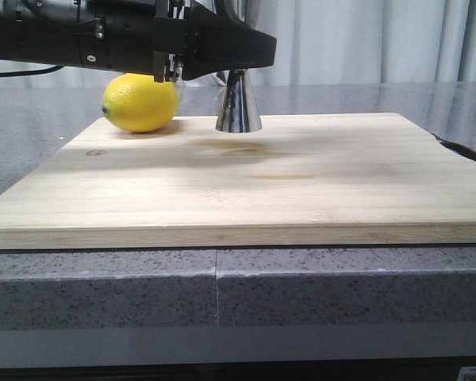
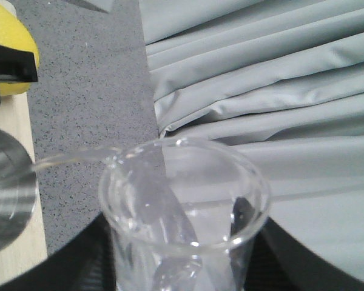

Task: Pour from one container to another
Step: 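Tilt the beaker with the right gripper, pouring liquid into the jigger, then lower the beaker upright onto the board with the right gripper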

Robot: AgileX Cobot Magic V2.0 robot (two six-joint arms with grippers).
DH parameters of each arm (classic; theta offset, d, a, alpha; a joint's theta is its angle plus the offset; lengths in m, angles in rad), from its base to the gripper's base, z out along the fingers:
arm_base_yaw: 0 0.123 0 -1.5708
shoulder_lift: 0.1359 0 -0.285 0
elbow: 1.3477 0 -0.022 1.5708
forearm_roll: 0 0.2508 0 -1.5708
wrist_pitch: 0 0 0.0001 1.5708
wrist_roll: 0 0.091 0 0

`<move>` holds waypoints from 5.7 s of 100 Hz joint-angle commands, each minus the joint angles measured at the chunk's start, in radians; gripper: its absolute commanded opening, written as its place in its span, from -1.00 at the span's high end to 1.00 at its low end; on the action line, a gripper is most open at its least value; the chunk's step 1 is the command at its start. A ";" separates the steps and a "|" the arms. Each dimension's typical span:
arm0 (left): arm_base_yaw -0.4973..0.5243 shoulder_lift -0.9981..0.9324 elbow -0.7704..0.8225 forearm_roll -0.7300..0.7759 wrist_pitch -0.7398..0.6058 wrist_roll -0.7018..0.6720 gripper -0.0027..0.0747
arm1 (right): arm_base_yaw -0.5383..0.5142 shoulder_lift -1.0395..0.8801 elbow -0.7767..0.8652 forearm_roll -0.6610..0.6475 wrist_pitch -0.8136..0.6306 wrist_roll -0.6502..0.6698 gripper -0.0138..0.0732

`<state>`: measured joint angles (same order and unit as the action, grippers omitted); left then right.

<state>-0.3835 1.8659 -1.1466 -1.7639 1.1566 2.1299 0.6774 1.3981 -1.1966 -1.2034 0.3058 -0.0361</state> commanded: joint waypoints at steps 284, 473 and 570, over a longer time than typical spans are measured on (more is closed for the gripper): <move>-0.007 -0.061 -0.028 -0.087 0.111 -0.007 0.40 | 0.002 -0.031 -0.036 -0.272 -0.037 -0.002 0.04; -0.007 -0.061 -0.028 -0.087 0.111 -0.007 0.40 | -0.395 -0.127 0.201 0.056 -0.255 0.947 0.04; -0.007 -0.061 -0.028 -0.087 0.111 -0.007 0.40 | -0.739 0.099 0.404 0.049 -1.085 0.814 0.04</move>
<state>-0.3835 1.8659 -1.1466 -1.7639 1.1566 2.1299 -0.0551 1.5038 -0.7667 -1.1825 -0.7017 0.8219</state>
